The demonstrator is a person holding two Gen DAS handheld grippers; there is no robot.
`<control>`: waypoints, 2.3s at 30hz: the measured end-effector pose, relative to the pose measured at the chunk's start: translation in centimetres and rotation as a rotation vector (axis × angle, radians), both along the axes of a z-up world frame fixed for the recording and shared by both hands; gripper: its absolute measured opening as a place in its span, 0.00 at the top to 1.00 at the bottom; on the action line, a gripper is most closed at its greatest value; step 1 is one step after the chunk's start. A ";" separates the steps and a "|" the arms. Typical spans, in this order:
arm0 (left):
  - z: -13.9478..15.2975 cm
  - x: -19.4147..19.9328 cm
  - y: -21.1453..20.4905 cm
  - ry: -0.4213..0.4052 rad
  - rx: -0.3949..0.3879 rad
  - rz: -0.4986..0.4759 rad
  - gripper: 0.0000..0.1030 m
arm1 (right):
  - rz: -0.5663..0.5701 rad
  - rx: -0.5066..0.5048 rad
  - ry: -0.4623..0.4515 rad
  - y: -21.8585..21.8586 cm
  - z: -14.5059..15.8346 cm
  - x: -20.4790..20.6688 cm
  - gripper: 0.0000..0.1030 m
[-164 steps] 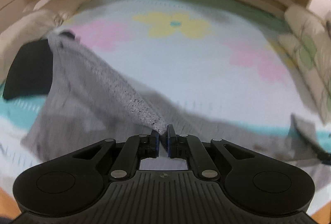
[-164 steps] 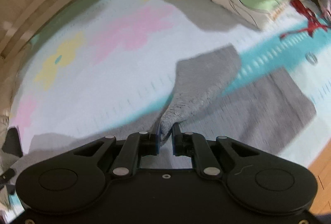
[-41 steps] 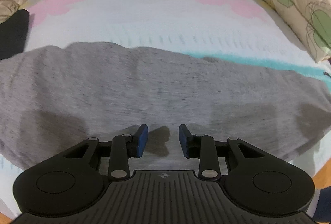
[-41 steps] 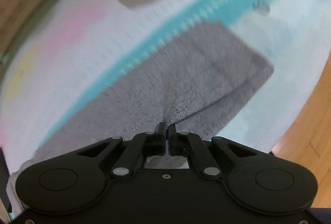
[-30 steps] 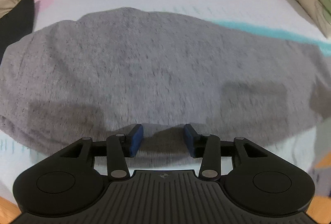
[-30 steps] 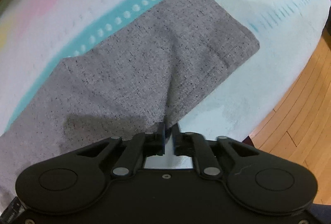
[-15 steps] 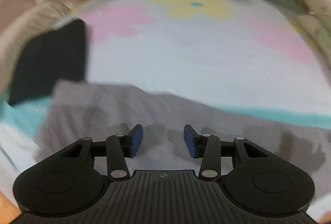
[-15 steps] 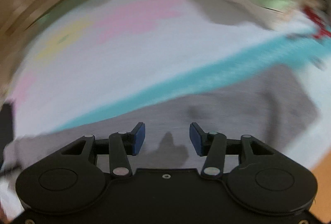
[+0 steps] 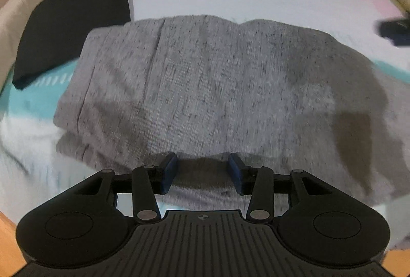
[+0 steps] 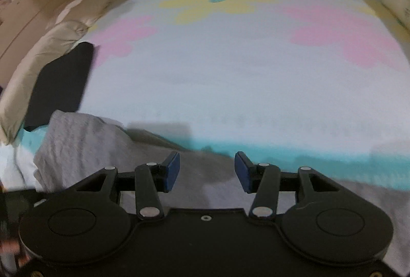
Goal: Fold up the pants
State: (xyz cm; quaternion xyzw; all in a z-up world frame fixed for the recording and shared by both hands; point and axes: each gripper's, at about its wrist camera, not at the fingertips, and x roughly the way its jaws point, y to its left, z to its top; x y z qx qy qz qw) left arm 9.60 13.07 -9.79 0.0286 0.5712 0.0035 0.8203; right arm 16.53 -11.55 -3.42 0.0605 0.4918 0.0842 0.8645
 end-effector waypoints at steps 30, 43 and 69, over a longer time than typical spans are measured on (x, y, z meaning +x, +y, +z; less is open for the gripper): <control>5.0 6.1 0.2 -0.237 -0.088 0.166 0.59 | 0.075 -0.018 -0.110 4.1 -2.5 1.0 0.63; 3.4 8.9 -2.5 -0.228 -0.142 0.157 0.59 | 0.408 -0.207 -0.150 9.1 -6.0 -6.1 0.75; -0.3 6.3 -0.5 -0.137 -0.206 0.204 0.56 | 0.459 -0.089 -0.125 7.1 -4.8 0.2 0.47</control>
